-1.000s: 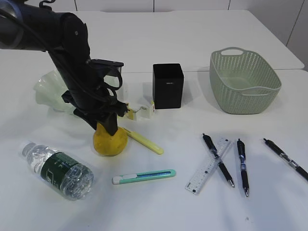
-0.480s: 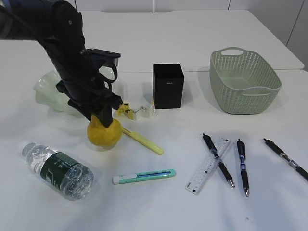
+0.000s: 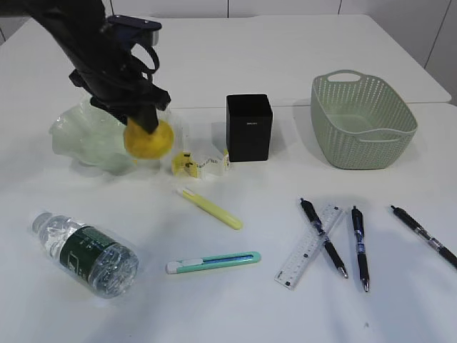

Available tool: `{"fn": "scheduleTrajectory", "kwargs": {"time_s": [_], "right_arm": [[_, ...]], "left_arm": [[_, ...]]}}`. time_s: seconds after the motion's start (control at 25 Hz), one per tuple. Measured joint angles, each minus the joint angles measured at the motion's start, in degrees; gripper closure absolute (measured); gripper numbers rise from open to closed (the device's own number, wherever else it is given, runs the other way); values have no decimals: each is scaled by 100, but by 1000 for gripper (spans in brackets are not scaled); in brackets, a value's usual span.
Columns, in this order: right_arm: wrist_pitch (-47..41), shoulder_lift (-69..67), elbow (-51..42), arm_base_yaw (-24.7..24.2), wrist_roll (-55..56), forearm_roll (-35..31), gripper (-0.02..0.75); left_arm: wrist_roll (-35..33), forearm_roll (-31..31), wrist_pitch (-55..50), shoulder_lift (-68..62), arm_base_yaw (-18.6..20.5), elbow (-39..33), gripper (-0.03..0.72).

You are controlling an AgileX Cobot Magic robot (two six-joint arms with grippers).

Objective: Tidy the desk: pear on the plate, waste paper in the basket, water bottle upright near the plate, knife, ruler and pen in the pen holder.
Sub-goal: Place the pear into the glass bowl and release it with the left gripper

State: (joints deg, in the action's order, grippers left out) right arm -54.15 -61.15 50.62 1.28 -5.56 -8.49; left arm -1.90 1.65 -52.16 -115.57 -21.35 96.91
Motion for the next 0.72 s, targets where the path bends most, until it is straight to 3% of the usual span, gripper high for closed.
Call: {"fn": "scheduleTrajectory", "kwargs": {"time_s": [0.36, 0.72], "right_arm": [[-13, 0, 0, 0, 0, -3, 277], [-13, 0, 0, 0, 0, -33, 277]], "left_arm": [[48, -71, 313, -14, 893, 336, 399], [56, -60, 349, -492, 1101, 864, 400]]}}
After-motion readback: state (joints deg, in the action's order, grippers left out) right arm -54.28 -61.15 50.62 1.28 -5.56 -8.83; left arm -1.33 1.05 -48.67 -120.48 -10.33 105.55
